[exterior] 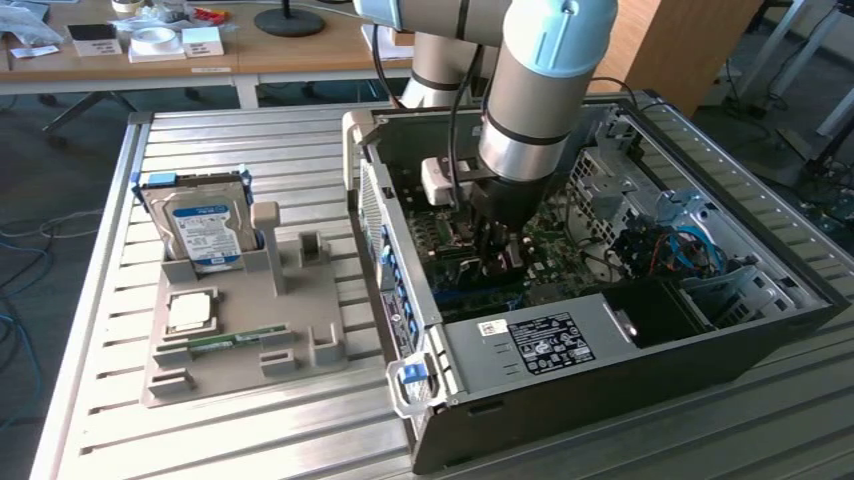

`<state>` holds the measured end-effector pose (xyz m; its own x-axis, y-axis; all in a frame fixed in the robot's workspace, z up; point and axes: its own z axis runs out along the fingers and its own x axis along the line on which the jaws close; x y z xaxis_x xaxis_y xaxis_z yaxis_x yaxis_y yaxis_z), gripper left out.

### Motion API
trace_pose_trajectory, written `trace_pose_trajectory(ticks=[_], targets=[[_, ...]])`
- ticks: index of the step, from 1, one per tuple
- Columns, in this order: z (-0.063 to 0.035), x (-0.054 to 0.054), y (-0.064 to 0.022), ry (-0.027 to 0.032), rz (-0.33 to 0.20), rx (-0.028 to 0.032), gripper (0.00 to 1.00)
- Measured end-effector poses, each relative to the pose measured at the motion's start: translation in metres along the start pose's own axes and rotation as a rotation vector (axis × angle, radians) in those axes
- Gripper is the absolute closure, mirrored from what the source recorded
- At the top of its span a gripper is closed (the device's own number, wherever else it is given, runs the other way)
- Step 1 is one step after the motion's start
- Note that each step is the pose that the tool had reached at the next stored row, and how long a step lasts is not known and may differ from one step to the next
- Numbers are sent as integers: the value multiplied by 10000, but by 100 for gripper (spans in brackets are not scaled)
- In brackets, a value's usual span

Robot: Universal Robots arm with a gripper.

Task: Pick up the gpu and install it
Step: 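Insert the gpu into the slot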

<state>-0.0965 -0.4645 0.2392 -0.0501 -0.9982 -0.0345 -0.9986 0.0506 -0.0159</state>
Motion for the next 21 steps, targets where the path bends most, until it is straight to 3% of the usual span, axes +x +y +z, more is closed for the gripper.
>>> trace_pose_trajectory(ticks=[21], targets=[[17,-1,2,-2,0,0,73]])
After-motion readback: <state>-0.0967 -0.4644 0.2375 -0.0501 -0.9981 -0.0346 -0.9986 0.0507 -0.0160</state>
